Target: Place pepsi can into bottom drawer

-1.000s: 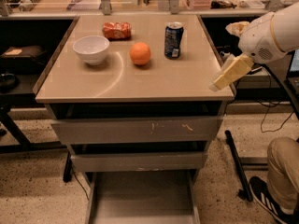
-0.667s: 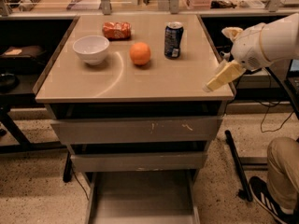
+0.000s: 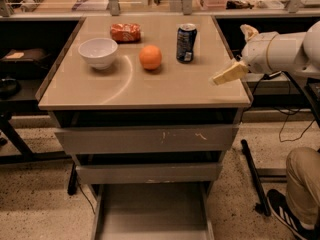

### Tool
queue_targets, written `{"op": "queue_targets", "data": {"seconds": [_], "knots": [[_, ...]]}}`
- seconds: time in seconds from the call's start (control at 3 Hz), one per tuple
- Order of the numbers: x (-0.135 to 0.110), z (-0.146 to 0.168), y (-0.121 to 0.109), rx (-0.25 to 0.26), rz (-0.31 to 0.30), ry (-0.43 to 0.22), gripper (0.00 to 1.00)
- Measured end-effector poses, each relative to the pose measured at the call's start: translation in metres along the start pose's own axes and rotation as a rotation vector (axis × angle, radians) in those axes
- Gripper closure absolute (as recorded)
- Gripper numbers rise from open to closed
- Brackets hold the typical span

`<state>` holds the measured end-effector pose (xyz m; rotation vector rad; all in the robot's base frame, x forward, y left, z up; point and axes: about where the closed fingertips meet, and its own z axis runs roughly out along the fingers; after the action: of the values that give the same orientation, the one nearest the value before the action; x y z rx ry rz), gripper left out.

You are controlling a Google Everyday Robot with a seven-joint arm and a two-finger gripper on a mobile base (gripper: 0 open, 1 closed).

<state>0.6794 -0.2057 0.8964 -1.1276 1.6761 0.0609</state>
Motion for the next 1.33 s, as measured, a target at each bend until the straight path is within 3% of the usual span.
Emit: {"op": "queue_targets", "data": {"seconds": [0.33,0.67,1.33], "knots": [[0.001,0.02,-0.02,0.035,0.029,-0.059,0.0],[-0.008,0.049,-0.033,-0.017,0.094,-0.13,0.0],[-0.049,0.098,-0.015,-0.266,0.168,-0.203,0.0]]}}
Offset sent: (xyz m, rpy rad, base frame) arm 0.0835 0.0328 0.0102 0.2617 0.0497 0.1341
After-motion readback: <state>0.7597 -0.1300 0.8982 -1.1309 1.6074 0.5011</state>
